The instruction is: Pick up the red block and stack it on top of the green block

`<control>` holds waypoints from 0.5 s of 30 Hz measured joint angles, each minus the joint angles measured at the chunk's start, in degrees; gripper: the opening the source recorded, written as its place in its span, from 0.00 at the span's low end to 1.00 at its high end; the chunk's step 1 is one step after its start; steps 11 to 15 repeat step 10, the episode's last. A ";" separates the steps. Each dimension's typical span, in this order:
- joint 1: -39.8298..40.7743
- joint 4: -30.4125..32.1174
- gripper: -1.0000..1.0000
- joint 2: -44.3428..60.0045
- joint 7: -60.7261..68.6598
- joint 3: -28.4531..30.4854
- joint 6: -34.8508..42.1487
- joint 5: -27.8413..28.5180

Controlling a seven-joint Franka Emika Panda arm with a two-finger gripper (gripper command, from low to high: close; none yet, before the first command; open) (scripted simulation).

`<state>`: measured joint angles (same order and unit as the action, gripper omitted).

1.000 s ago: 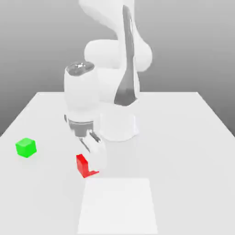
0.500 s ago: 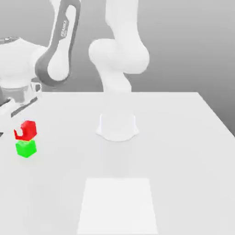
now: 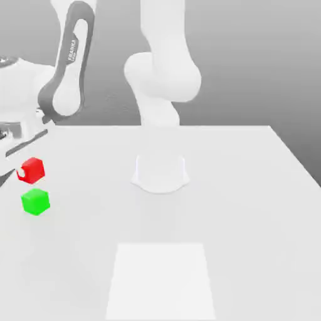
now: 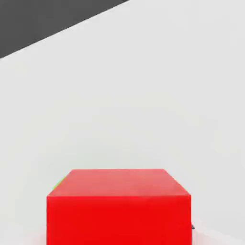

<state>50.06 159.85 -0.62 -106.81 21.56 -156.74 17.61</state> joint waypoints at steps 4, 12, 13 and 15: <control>0.04 -0.06 0.00 2.20 0.27 -0.11 -1.57 -0.43; 0.36 0.05 0.00 4.98 2.80 -1.37 -4.26 -4.05; 0.36 0.05 0.00 4.98 2.80 -1.37 -4.26 -4.05; 0.36 0.05 0.00 4.98 2.80 -1.37 -4.26 -4.05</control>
